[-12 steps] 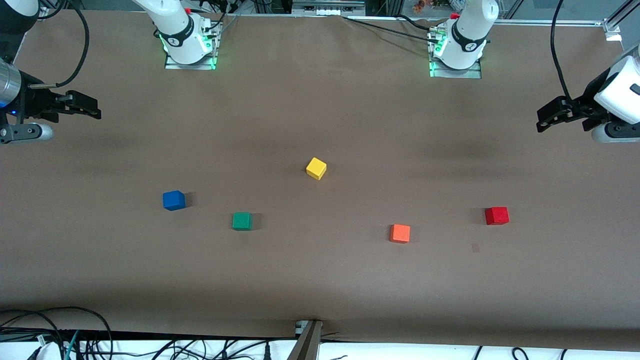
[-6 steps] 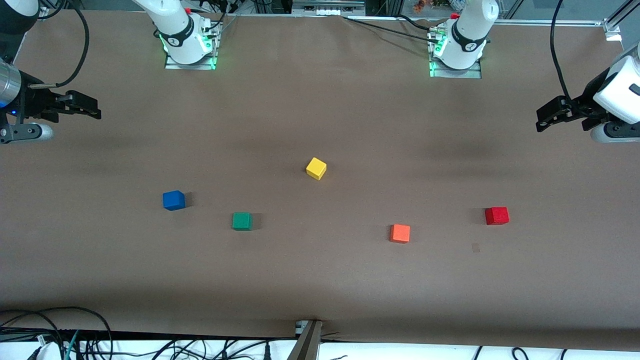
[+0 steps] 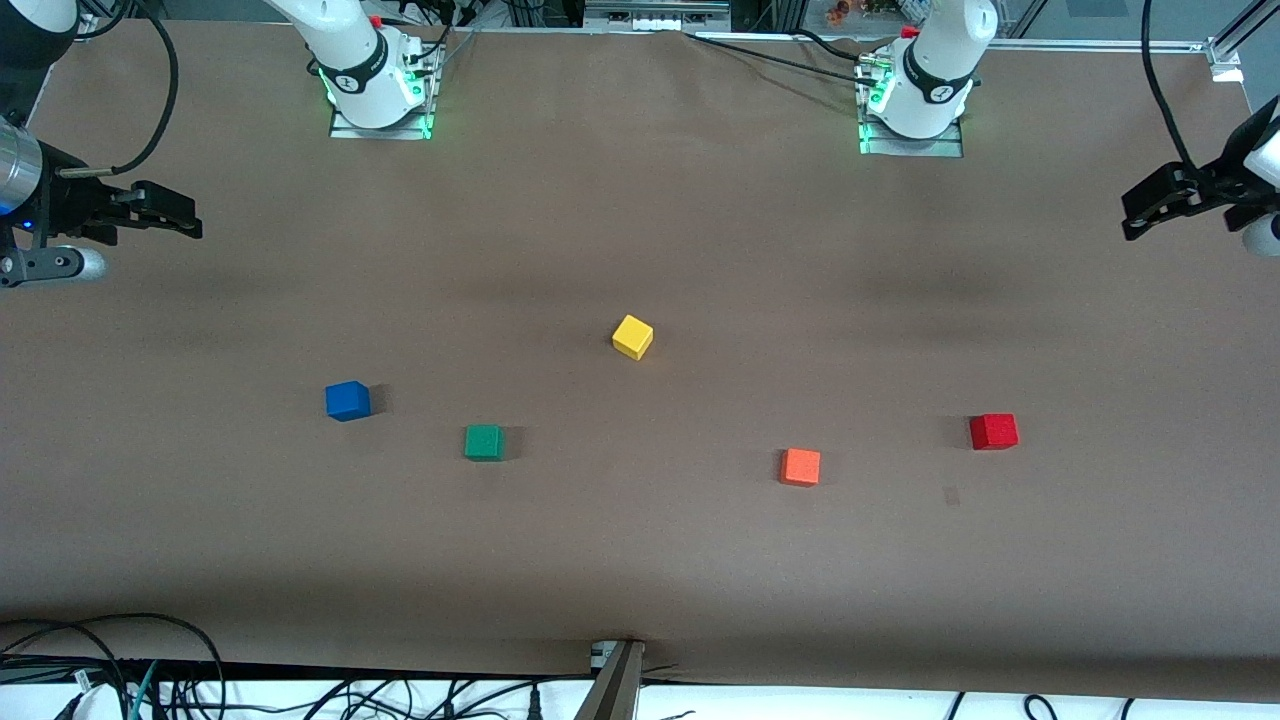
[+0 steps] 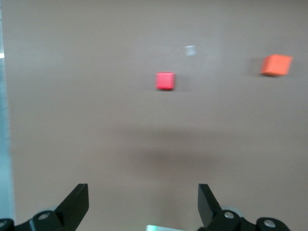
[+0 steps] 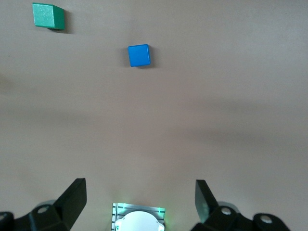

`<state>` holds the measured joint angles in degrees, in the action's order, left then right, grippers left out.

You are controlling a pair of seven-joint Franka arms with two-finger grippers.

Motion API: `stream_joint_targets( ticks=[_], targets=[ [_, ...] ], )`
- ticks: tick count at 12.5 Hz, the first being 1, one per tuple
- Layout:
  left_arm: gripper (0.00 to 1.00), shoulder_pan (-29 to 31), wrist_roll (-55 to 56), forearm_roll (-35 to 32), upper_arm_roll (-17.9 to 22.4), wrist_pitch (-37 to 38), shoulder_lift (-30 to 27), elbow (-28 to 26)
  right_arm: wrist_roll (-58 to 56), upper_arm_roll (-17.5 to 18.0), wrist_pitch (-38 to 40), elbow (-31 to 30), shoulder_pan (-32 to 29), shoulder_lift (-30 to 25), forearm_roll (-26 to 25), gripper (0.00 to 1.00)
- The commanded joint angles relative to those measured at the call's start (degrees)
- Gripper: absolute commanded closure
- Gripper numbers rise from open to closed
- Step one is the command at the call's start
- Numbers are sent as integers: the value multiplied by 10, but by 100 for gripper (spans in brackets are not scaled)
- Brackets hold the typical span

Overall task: Pass red block to right arm, stack on blue
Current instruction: 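Move the open left gripper down toward the red cube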

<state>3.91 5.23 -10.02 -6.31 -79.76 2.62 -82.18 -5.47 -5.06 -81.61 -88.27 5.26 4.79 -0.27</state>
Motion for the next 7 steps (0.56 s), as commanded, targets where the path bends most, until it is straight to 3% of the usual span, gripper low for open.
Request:
stream_joint_targets(
  ticks=[1, 4, 7],
  targets=[
    [0, 0, -58, -64, 5, 22, 7, 14, -2, 5, 2, 6, -9, 0, 9, 0],
    [0, 7, -200, -149, 18, 22, 11, 15, -2, 5, 2, 6, -9, 0, 9, 0],
    [0, 56, -351, -153, 38, -4, 46, 26, -3, 5, 2, 6, -9, 0, 9, 0]
  ],
)
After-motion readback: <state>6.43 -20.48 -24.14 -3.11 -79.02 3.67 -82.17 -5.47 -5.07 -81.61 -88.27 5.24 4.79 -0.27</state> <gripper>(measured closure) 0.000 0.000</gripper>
